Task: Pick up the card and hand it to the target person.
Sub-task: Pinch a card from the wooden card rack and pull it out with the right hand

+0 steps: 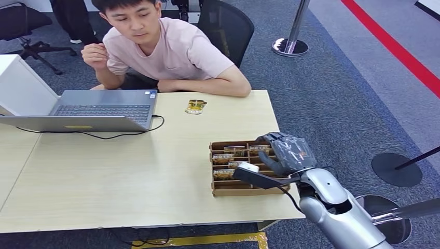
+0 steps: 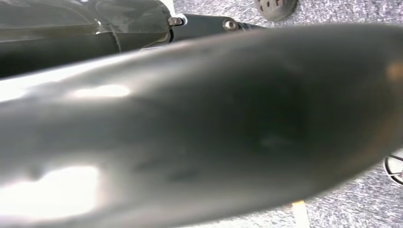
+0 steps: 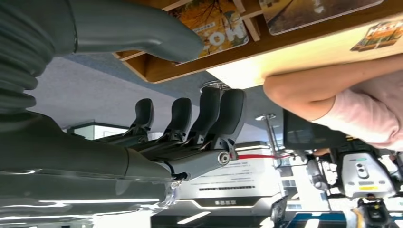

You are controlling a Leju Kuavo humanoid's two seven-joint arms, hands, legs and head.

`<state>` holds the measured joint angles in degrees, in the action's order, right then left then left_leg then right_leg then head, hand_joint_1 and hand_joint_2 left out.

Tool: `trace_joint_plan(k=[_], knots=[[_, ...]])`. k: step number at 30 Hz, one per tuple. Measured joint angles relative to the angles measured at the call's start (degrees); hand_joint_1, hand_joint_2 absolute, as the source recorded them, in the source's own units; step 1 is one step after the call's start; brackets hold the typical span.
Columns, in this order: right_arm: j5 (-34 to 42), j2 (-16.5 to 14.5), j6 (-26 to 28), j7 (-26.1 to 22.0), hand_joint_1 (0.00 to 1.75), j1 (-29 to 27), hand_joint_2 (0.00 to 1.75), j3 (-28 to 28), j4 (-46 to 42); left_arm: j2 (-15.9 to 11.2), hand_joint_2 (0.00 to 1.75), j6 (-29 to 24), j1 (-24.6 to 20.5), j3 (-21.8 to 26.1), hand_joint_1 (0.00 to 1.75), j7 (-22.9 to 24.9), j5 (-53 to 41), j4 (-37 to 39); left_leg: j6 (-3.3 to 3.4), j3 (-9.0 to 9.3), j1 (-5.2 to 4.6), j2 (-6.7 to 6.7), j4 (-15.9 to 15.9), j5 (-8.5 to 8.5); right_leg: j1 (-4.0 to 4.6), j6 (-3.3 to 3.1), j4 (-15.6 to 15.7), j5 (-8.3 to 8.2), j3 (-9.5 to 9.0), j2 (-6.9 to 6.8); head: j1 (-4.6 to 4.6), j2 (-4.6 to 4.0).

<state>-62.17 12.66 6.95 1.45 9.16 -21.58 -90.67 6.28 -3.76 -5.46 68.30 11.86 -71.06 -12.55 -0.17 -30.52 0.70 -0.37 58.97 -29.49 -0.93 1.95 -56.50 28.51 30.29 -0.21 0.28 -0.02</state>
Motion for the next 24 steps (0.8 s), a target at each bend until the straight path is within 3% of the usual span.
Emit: trace_joint_plan(k=[18,24], knots=[[0.05,0.33,-0.06,1.02,0.87,2.14,1.75,-1.91,3.12,0.02,0.0,0.0,0.0,0.07,0.0,0.25,0.36,0.0,0.0,0.0,0.0,-0.01,0.0,0.0,0.0,0.0,0.0,0.0,0.0,-0.01,0.0,0.01],[0.12,0.41,-0.07,1.28,0.97,2.18,1.75,-2.6,3.47,0.02,0.0,0.0,0.0,0.09,0.0,0.26,0.5,0.0,0.0,0.0,0.0,-0.01,0.0,0.0,0.0,0.0,0.0,0.0,0.0,-0.01,0.0,0.01]])
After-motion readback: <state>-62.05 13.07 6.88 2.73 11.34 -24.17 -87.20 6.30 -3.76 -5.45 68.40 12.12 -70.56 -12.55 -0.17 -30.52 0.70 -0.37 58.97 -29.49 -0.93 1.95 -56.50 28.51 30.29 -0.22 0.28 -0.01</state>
